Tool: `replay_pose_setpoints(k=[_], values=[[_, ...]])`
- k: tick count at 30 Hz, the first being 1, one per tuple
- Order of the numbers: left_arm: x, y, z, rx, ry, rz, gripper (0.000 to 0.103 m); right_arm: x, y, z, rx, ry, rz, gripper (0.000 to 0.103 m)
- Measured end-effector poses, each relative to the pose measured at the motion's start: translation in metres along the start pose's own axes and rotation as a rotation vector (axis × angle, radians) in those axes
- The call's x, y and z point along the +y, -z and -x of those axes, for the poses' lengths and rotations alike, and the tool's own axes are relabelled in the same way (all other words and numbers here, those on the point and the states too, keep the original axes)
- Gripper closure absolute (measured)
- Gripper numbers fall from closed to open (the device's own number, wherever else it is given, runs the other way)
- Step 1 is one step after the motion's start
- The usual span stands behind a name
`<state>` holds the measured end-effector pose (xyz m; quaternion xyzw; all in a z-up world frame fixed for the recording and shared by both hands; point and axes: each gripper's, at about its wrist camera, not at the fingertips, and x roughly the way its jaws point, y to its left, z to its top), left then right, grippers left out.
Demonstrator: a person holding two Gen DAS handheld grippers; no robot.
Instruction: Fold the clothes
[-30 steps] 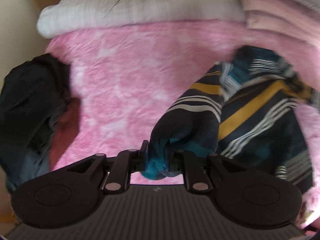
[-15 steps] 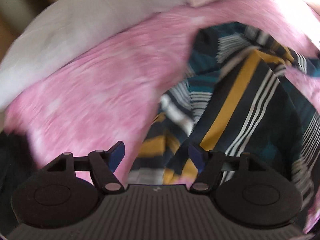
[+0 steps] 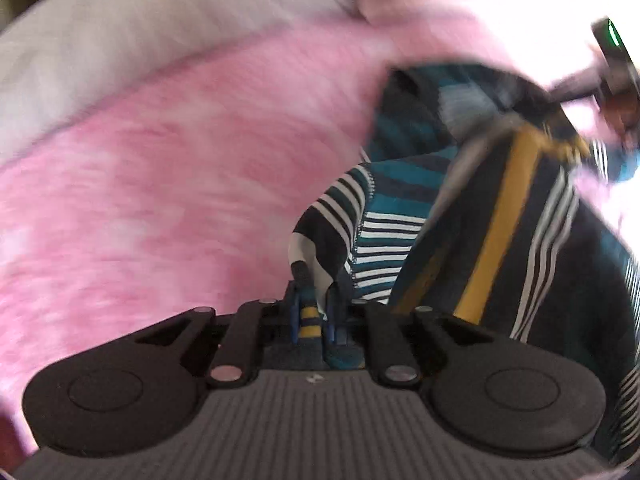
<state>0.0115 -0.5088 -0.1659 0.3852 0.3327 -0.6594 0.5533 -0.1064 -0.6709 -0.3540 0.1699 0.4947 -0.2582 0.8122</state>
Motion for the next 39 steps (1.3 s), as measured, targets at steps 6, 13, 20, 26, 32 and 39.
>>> replay_pose_setpoints(k=[6, 13, 20, 26, 32, 39], values=[[0.059, -0.028, 0.058, -0.089, -0.050, 0.123, 0.093, -0.041, -0.003, 0.092, -0.071, 0.104, -0.182, 0.101], [0.081, -0.064, -0.009, -0.034, -0.130, 0.199, 0.081, -0.051, -0.065, 0.083, -0.174, 0.196, -0.070, 0.100], [0.027, -0.016, 0.011, 0.001, -0.057, 0.192, 0.060, -0.030, -0.011, 0.083, -0.136, 0.116, -0.074, 0.051], [-0.064, 0.068, 0.067, 0.041, 0.075, 0.059, 0.049, -0.003, 0.132, 0.119, 0.090, -0.099, -0.126, 0.051], [-0.161, 0.153, 0.072, 0.126, 0.132, -0.259, 0.048, 0.035, 0.241, 0.135, 0.238, -0.194, -0.119, 0.051], [-0.144, 0.185, 0.050, 0.255, -0.184, -0.375, 0.072, 0.052, 0.266, 0.130, 0.212, -0.151, -0.091, 0.052]])
